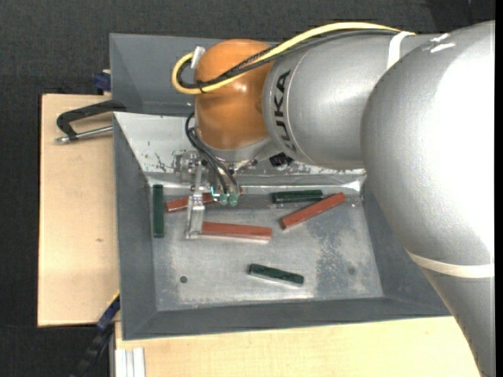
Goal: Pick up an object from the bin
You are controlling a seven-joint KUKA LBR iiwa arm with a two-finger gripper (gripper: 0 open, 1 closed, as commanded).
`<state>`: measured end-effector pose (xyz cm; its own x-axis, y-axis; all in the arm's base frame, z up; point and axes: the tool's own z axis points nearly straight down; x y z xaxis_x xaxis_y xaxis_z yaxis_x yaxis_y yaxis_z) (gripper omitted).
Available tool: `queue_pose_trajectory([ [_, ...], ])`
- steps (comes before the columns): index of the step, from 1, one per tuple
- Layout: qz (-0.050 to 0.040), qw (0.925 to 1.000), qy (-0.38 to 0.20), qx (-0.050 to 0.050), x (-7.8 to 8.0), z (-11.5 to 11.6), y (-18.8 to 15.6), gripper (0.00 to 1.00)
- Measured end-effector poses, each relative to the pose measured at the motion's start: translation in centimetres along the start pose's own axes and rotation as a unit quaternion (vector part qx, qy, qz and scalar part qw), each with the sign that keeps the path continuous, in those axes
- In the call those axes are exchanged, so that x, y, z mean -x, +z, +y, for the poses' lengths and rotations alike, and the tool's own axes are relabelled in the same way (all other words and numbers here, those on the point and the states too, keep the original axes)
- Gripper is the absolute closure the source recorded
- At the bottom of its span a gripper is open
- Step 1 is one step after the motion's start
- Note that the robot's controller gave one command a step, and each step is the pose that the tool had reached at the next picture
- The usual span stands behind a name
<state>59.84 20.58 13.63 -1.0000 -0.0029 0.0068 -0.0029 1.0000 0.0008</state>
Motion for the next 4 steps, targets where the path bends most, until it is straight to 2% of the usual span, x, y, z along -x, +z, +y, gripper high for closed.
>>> queue_pose_trajectory([
  [1,-0.0041,1.0,0.001,0.001,0.2,-0.1,-0.5,0.0],
  [2,-0.0061,0.9999,-0.01,0.001,0.3,-2.2,5.4,0.0],
  [3,-0.0046,0.9999,-0.013,0.001,0.1,-2.9,6.7,0.0],
  [4,-0.0028,0.9998,-0.02,0.0,-2.4,-1.7,3.2,0.0],
])
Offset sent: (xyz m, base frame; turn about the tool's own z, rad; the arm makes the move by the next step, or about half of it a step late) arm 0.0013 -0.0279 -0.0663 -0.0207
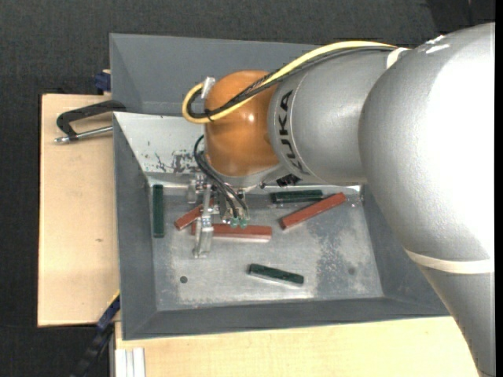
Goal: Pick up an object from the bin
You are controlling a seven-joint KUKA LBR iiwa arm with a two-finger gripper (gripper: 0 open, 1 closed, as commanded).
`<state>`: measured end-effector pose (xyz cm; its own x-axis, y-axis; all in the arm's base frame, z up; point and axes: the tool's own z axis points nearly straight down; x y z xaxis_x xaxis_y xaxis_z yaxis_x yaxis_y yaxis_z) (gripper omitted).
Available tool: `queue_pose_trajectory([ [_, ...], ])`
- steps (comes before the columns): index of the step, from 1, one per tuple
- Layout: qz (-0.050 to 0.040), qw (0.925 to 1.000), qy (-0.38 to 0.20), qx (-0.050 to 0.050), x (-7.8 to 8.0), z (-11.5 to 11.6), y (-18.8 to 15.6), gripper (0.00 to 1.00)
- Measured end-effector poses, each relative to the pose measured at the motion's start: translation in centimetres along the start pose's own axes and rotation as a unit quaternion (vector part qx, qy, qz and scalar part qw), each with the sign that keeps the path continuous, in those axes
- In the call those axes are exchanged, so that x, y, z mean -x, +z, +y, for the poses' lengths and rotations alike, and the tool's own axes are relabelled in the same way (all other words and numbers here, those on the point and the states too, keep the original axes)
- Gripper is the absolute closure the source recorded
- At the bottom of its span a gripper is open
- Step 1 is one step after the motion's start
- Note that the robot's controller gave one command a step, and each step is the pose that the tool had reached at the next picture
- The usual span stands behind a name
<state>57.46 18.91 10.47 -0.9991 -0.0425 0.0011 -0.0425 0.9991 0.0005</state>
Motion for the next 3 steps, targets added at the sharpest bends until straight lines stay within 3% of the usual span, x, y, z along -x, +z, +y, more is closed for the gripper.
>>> queue_pose_trajectory([
  [1,-0.0056,0.9857,0.168,0.0,2.7,-6.5,3.0,1.0],
  [2,-0.0056,0.9857,0.168,0.0,2.7,-6.5,3.0,1.0],
  [3,-0.0025,0.9903,0.139,0.0,0.3,-7.8,-10.1,1.0],
])
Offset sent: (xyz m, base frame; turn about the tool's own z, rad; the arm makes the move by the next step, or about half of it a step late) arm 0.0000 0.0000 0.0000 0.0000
